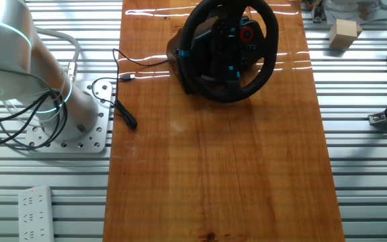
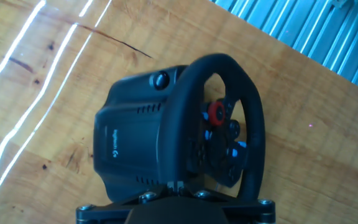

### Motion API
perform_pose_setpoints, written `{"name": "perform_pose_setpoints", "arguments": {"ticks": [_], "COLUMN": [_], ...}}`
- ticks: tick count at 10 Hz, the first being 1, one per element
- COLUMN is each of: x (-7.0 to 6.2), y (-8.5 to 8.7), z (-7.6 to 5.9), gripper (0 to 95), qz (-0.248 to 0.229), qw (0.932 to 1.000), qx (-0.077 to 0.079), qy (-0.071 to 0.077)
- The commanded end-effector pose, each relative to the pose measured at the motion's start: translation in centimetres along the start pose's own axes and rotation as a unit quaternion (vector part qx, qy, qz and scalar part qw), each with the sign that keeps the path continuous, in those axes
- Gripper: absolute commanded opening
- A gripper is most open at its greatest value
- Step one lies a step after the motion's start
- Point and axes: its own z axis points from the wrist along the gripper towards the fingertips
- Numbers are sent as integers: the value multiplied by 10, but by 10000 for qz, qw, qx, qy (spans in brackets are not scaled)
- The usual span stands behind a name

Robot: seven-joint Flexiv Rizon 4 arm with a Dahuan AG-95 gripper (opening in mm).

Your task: Rotate the steering wheel 90 degrees clockwise

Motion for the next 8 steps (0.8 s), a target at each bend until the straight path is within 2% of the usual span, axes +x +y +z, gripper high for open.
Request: {"name": "perform_pose_setpoints", "arguments": {"ticks": [1, 8], "x": [7, 13], "y": [1, 1], "z": [4, 12], "gripper": [0, 0], "qz": [-1, 31], "qw": [10000, 9999], "qx": [24, 59], "qy": [-41, -77]}}
